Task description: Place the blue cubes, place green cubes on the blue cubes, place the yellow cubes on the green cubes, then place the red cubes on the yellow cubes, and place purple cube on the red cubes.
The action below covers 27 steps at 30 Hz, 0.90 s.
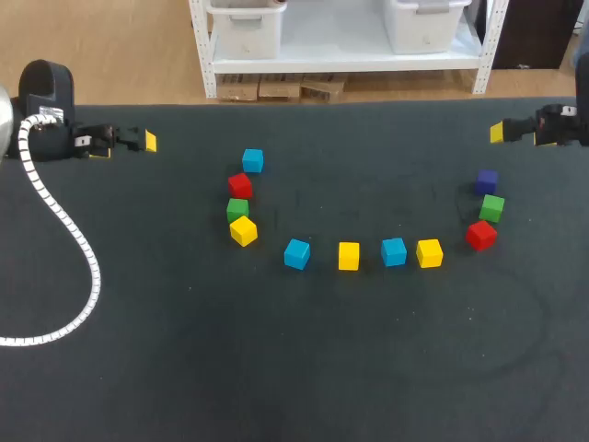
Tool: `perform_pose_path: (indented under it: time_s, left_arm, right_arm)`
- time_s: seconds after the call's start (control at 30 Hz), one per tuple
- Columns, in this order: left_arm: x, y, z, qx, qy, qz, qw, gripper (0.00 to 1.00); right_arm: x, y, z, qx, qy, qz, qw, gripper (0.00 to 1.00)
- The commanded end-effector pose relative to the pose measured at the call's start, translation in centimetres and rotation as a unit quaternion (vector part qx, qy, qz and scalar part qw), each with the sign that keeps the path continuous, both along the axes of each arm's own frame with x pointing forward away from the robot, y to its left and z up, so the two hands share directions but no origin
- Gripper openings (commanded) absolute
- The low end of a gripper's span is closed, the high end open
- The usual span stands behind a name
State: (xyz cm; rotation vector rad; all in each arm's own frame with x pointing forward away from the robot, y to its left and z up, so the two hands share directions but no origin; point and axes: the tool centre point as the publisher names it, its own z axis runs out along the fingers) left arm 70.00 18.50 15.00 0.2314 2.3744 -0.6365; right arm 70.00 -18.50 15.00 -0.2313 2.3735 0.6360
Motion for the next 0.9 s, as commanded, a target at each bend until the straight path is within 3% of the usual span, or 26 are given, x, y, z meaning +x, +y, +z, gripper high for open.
perform_pose_path:
  time_s: [0.03, 0.13, 0.2, 0.43, 0.6, 0.7, 0.9]
  left_arm:
    - [0.0, 0.0, 0.0, 0.000, 0.000, 0.000, 1.000, 1.00]
    - [0.0, 0.0, 0.0, 0.000, 0.000, 0.000, 1.000, 1.00]
    - [0.0, 0.0, 0.0, 0.000, 0.000, 0.000, 1.000, 1.00]
    - [0.0, 0.0, 0.0, 0.000, 0.000, 0.000, 1.000, 1.00]
    - [0.0, 0.0, 0.0, 0.000, 0.000, 0.000, 1.000, 1.00]
    - [0.0, 0.0, 0.0, 0.000, 0.000, 0.000, 1.000, 1.00]
    - [0.0, 0.0, 0.0, 0.000, 0.000, 0.000, 1.000, 1.00]
  right_arm:
    - [-0.1, 0.1, 0.1, -0.012, -0.001, 0.006, 1.000, 1.00]
    - [-0.7, 0.9, 0.6, -0.051, -0.004, 0.044, 0.998, 1.00]
    - [-1.5, 1.8, 1.5, -0.111, -0.010, 0.076, 0.991, 1.00]
    - [-2.8, 3.5, 4.6, -0.157, -0.001, 0.143, 0.977, 1.00]
    - [-4.1, 5.8, 6.5, -0.217, -0.017, 0.204, 0.954, 1.00]
    - [-4.8, 6.6, 6.9, -0.228, -0.020, 0.229, 0.946, 1.00]
    - [-4.1, 5.7, 6.9, -0.222, -0.008, 0.206, 0.953, 1.00]
